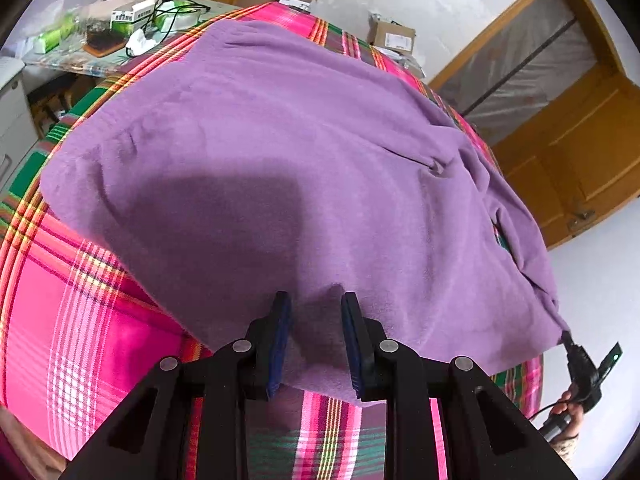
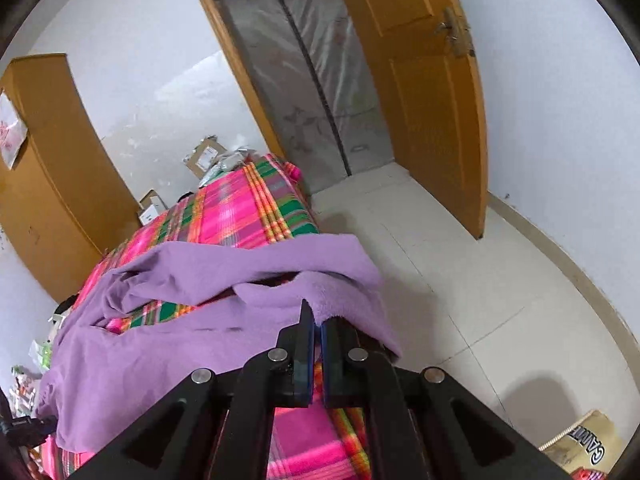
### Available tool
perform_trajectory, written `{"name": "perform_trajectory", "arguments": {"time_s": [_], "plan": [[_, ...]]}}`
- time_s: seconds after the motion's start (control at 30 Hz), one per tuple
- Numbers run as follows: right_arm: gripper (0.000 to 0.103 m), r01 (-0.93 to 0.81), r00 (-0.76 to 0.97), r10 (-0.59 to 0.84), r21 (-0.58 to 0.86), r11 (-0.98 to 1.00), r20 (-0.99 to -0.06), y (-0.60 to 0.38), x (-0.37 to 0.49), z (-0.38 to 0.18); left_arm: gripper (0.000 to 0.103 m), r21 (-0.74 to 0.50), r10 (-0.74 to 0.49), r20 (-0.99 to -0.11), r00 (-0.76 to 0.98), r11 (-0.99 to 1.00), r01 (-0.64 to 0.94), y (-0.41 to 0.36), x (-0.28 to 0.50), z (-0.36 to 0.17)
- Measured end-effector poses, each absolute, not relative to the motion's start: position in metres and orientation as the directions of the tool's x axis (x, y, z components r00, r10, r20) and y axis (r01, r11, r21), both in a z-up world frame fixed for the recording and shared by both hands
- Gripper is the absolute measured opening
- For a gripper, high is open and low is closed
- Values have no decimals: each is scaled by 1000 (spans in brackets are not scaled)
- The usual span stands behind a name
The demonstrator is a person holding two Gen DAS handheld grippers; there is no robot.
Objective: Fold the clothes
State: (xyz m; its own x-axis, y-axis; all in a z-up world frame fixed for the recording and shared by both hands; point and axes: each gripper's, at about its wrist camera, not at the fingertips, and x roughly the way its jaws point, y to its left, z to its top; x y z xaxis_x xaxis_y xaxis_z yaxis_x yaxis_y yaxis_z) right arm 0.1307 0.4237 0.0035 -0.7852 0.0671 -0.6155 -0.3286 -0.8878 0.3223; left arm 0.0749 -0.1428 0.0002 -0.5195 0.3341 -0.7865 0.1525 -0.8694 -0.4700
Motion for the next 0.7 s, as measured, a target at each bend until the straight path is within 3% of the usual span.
{"name": "perform_trajectory", "arguments": {"time_s": [0.47, 0.7], "plan": [[3, -366, -726, 86, 277, -889, -682, 435, 137, -11, 27, -457, 312, -801, -512, -870, 186, -146, 66, 8], [6, -396, -698, 121, 239, -887, -706, 436, 143, -5, 27, -445, 318, -772, -551, -888, 111, -142, 54, 45]]}}
